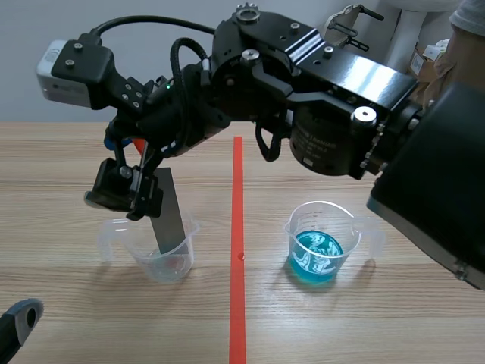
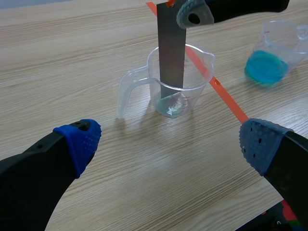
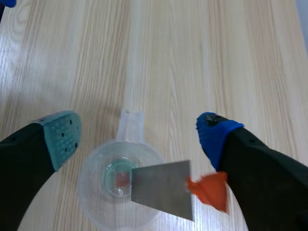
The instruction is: Do the redox reaction experiment
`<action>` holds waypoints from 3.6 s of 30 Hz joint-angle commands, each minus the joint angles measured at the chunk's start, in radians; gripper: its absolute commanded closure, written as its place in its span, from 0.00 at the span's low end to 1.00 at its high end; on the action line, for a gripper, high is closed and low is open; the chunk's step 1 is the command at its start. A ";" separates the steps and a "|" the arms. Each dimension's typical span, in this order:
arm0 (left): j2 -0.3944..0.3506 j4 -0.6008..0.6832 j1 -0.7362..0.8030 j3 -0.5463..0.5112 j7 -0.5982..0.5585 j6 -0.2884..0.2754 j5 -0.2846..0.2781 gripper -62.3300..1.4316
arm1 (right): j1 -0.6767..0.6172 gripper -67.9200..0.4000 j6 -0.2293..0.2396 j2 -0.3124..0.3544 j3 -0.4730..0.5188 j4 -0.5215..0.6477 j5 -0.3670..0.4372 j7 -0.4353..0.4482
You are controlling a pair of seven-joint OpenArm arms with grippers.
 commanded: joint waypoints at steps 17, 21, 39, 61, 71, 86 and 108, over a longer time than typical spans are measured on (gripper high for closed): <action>0.008 0.010 -0.003 -0.004 -0.017 0.002 -0.003 0.01 | 0.011 0.13 0.009 -0.018 -0.180 0.013 0.142 0.000; 0.008 0.010 -0.003 -0.004 -0.017 0.002 -0.003 0.01 | 0.011 0.05 0.009 -0.018 -0.180 0.013 0.142 -0.005; 0.008 0.010 -0.003 -0.004 -0.017 0.002 -0.003 0.01 | 0.011 0.01 0.009 -0.019 -0.180 0.013 0.142 -0.003; 0.008 0.010 -0.003 -0.004 -0.017 0.002 -0.003 0.01 | 0.011 0.01 0.009 -0.019 -0.180 0.013 0.142 0.004; 0.008 0.010 -0.003 -0.004 -0.017 0.002 -0.003 0.01 | 0.011 0.01 0.009 -0.019 -0.180 0.013 0.142 0.004; 0.008 0.010 -0.003 -0.004 -0.017 0.002 -0.003 0.01 | 0.011 0.01 0.009 -0.019 -0.180 0.013 0.142 0.004; 0.008 0.010 -0.003 -0.004 -0.017 0.002 -0.003 0.01 | 0.011 0.01 0.009 -0.018 -0.180 0.013 0.142 0.004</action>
